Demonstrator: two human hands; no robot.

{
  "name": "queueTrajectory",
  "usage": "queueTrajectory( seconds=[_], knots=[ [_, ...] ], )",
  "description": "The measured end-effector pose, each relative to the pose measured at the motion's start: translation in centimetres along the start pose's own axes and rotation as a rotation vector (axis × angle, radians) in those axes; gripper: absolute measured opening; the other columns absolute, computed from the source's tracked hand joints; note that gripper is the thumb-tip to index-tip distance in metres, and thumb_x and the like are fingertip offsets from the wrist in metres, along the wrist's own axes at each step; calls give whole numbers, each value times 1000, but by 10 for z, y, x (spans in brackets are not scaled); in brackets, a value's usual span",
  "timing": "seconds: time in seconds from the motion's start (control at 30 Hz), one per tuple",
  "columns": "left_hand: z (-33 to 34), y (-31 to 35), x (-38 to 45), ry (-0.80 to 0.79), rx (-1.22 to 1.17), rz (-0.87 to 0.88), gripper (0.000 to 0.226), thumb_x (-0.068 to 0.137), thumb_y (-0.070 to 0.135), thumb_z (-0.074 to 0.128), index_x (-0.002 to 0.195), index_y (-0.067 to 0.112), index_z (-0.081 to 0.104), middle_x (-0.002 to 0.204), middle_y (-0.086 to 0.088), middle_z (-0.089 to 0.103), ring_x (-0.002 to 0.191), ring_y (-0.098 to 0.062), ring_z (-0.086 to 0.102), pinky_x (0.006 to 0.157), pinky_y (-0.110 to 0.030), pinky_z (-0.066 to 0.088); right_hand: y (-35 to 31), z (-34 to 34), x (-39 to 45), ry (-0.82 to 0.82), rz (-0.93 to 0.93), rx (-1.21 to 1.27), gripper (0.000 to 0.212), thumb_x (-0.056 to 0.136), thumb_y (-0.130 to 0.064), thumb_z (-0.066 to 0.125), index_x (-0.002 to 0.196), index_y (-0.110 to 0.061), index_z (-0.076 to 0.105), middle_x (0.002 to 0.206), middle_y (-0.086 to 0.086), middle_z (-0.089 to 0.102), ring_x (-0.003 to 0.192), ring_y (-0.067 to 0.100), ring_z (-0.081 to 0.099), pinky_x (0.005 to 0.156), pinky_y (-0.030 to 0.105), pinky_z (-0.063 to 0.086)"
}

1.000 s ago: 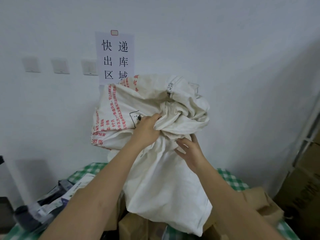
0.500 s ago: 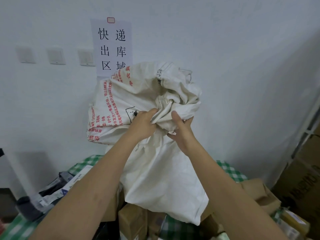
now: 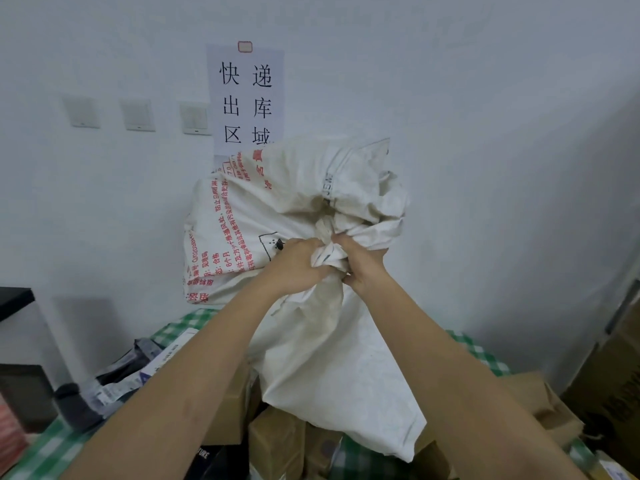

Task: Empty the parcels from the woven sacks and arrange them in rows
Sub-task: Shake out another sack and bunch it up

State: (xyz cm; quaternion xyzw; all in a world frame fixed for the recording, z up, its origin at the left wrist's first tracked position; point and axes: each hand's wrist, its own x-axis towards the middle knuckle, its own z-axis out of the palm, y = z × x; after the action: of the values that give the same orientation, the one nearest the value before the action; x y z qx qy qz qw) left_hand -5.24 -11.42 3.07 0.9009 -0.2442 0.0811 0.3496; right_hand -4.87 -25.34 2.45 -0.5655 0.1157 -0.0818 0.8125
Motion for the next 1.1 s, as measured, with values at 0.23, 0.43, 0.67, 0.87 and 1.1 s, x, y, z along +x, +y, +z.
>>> queueTrajectory(
  seconds=[0.23, 0.43, 0.67, 0.87, 1.1],
  knots=[
    [-27, -36, -30, 384, -23, 6, 44, 81, 66, 51, 110, 34, 59, 119, 11, 52, 118, -12, 44, 94, -23, 28, 19, -5, 10, 55, -188, -30, 64, 63, -2, 72, 121, -16, 48, 112, 14, 66, 100, 30, 67, 86, 53, 56],
    [-55, -87, -48, 550, -3, -580, 107, 71, 62, 70, 150, 23, 9, 157, -10, 0, 145, -30, -2, 115, -56, 9, 22, -14, 20, 144, -168, -38, 60, 73, -6, 72, 124, -17, 45, 109, 10, 66, 89, 23, 67, 57, 28, 55],
    [-44, -125, -41, 348, -150, -425, 115, 53, 71, 74, 145, 39, 13, 128, -5, 51, 110, -29, 57, 89, -49, 50, 30, -13, 31, 187, -127, -57, 65, 66, -10, 74, 125, -14, 48, 112, 11, 67, 98, 27, 67, 61, 27, 48],
    [-49, -94, -24, 576, -272, -393, 40, 97, 18, 34, 133, 24, 52, 130, -4, 58, 118, -30, 52, 92, -40, 43, 26, -4, 38, 177, -20, -169, 29, 76, -10, 72, 103, -9, 63, 96, 10, 68, 86, 26, 66, 58, 25, 45],
    [-116, 13, 53, 628, -683, -124, 28, 98, 10, 32, 103, 22, 57, 94, 5, 63, 80, -6, 56, 73, -22, 44, -74, 44, 47, -4, -322, -70, 15, 87, 1, 57, 98, -9, 58, 91, 6, 64, 85, 21, 62, 61, 21, 50]
  ],
)
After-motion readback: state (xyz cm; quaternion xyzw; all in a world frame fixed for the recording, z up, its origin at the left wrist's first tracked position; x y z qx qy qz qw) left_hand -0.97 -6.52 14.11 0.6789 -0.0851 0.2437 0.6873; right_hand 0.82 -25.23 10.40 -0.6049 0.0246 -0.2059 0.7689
